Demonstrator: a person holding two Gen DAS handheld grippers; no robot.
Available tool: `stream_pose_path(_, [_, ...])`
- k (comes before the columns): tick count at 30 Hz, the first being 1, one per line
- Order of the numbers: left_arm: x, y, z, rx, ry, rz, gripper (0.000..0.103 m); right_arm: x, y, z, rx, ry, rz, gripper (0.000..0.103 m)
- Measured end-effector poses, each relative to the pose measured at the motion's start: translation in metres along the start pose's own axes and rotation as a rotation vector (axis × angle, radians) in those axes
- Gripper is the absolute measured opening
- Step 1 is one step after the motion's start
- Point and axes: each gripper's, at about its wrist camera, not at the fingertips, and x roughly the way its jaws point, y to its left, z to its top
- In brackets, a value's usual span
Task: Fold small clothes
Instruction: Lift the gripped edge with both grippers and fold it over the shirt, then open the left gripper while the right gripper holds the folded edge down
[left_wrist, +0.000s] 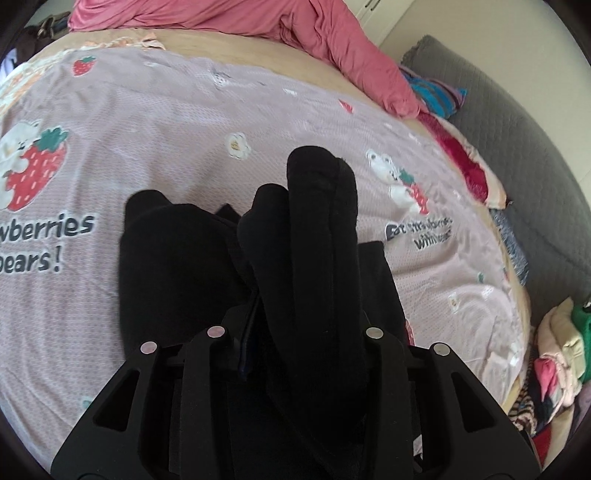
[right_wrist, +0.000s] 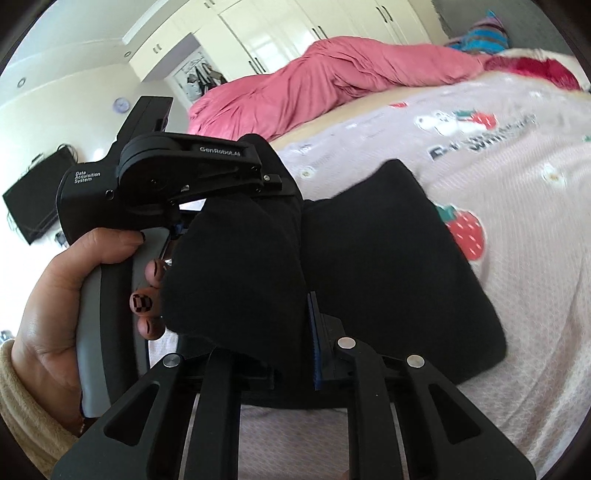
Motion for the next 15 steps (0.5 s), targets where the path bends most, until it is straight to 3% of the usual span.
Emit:
stream_pose_path(6, [0.015,-0.021,0.000,0.026,0.019,0.026,0.041,-0.011,-0.021,-0.003,0.075,0.005,0.017,0.012])
stream_pose_path(10, [0.016,-0.024,-0.003,0.024,0.013,-0.042,0.073,-0.017,-0.030,-0.010,0.115,0.011,0.020,0.013])
stream_pose_path(15, [-0.007,-0.016,-0.011,0.010,-0.038,-0.096,0.074,-0.022,-0.045,-0.016,0.195,0.045,0.061,0.021])
